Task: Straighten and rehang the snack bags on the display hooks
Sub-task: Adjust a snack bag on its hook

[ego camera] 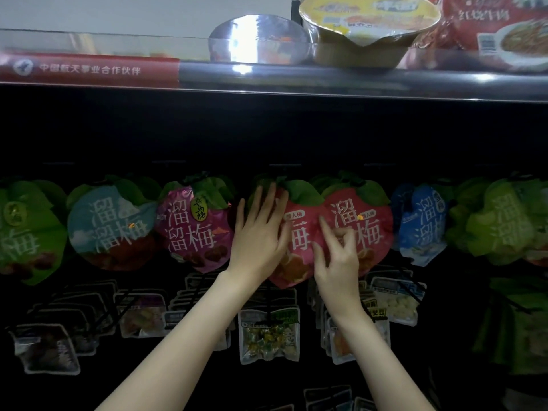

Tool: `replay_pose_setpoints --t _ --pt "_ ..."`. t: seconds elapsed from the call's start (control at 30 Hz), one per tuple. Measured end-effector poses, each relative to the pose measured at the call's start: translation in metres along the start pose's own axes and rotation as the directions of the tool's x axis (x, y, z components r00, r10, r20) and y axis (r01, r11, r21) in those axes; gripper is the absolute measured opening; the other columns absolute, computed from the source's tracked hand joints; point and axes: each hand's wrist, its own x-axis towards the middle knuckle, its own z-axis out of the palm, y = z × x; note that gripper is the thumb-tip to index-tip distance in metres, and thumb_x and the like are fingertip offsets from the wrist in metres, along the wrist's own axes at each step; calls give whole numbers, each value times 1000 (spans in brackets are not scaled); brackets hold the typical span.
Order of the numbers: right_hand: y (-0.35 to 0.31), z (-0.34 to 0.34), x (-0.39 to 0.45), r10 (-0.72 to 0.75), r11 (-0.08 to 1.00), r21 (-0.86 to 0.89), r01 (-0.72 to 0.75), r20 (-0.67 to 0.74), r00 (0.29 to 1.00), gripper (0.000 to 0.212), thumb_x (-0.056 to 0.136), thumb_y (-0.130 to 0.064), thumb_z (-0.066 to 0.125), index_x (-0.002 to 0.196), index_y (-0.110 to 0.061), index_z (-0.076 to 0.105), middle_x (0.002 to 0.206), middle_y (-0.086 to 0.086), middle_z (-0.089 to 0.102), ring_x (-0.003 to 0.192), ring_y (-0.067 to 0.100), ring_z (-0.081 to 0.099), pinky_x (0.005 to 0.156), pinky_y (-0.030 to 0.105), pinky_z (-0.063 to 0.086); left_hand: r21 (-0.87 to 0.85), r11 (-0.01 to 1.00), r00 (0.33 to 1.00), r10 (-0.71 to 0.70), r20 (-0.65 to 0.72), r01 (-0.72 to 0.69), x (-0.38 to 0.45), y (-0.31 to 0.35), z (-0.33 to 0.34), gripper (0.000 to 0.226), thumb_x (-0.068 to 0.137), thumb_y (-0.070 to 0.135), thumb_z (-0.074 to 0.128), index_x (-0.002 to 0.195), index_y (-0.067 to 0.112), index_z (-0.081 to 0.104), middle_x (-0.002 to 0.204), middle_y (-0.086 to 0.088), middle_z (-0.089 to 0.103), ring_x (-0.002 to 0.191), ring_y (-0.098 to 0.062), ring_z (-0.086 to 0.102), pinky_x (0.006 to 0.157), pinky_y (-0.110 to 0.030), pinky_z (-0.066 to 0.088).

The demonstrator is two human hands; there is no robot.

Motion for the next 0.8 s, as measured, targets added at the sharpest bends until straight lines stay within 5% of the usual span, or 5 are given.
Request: replay_pose_setpoints --t 0.2,0.33,0.43,0.67,0.8 --pt "-9 -2 16 234 954 -268 -137 374 898 52 97 -12 45 146 -19 29 143 9 24 124 25 43 103 23 33 76 997 1000 17 26 -19 -10 -20 16 55 91 31 39 145 26 28 154 -9 18 142 -28 5 113 -50 9" --pt "2 -29 14 196 966 -184 -182 63 979 38 92 -8 53 130 -12 52 137 10 32 130 24 35 111 27 26 88 995 998 51 28 -53 -15 -20 26 71 76 6 67 141 18 39 152 -14 25 140 -29 6 109 -50 11" --pt "26 -57 28 306 911 -252 -327 -117 945 57 88 -15 61 139 -9 36 141 17 25 132 32 26 108 37 28 66 995 995 73 63 -77 -23 -13 33 75 81 9 61 147 21 26 154 -10 19 141 -29 6 110 -49 13" --pt "52 -70 43 522 853 30 -522 -31 852 76 79 -24 74 141 -13 31 136 10 46 121 26 49 99 43 44 112 980 985 157 70 -165 -24 11 36 76 69 12 76 138 19 43 149 -11 32 140 -34 19 105 -53 21" --pt "42 -73 41 477 861 146 -488 106 873 35 79 -17 73 110 -15 57 103 2 63 94 18 63 80 32 52 127 972 965 168 203 -196 -32 24 37 75 71 18 74 139 18 42 149 -8 34 140 -32 17 107 -56 9"
